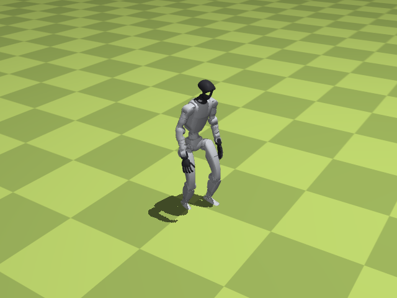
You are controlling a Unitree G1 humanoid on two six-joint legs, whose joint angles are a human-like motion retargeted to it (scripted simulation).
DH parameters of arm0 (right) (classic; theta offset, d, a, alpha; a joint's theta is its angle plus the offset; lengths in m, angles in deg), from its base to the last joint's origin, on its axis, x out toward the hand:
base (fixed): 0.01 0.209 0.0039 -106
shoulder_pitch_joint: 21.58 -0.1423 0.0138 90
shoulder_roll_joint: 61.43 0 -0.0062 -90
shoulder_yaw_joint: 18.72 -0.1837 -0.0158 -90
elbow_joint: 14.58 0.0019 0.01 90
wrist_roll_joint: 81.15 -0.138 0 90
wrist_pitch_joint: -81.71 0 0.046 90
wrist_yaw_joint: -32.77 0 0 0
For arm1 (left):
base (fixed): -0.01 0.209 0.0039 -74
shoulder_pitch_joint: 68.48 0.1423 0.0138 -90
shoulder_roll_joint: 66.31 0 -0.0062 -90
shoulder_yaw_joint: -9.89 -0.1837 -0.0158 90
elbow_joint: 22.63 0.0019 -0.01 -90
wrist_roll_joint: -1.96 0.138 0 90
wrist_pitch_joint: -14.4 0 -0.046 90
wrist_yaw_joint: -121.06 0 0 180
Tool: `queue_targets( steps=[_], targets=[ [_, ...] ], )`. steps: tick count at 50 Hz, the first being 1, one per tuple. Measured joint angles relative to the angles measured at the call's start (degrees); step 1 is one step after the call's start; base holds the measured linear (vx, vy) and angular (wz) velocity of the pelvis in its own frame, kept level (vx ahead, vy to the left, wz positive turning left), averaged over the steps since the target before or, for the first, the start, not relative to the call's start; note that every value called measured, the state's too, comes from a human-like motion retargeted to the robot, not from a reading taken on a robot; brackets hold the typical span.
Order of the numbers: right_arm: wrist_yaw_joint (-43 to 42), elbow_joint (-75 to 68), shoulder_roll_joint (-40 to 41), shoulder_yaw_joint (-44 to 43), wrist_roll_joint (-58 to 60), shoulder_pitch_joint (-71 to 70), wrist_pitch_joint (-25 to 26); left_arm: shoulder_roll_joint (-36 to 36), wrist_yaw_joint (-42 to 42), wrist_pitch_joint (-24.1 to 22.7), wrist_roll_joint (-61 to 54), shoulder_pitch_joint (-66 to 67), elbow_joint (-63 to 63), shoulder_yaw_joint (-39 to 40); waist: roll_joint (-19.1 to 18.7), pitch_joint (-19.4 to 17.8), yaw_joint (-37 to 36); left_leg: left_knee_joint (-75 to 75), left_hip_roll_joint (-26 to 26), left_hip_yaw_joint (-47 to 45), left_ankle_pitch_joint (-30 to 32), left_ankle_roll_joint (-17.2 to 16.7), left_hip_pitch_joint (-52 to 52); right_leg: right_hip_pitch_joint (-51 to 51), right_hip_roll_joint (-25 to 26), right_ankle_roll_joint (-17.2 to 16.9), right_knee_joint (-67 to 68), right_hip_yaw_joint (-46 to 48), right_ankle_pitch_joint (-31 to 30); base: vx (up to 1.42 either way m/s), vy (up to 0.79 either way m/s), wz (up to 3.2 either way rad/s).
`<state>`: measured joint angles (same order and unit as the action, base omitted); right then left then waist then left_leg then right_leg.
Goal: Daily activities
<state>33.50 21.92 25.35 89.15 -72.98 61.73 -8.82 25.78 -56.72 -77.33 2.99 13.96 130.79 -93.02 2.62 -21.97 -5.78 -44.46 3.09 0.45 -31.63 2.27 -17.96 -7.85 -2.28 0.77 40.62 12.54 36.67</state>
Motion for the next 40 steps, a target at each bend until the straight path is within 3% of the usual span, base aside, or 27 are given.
queue_targets(
  steps=[17,29,40],
  targets=[
    [3.2,-0.3,0.2,-2.3,-2.4,-1.7,0.5,0.4,4.0,0.9,-0.6,-0.9,1.3,1.6,-1.2,1.5,0.4,2.8,0.1,-9.7,-4.2,2.8,1.5,-5.4,-4.8,-0.6,-2.4,9.7,-1.7,-0.06,-0.04,0.39],
    [5.0,-2.5,-0.1,-1.7,-2.0,-2.6,1.6,0.6,6.2,1.2,1.1,-1.3,0.8,0.1,-4.4,2.6,1.2,-3.9,2.6,-10.9,-7.6,1.8,3.0,-7.6,-6.3,-0.2,-1.3,15.3,-2.1,-0.08,-0.01,0.38],
    [6.2,-5.8,-0.4,-0.4,-1.9,-4.6,2.7,1.4,7.9,1.6,1.0,-2.8,-1.0,-1.7,-9.8,2.7,1.0,-12.3,6.3,-6.7,-7.7,-1.7,5.1,-6.2,-2.1,1.0,-6.8,20.2,-5.9,-0.09,0.03,0.27]
  ],
)
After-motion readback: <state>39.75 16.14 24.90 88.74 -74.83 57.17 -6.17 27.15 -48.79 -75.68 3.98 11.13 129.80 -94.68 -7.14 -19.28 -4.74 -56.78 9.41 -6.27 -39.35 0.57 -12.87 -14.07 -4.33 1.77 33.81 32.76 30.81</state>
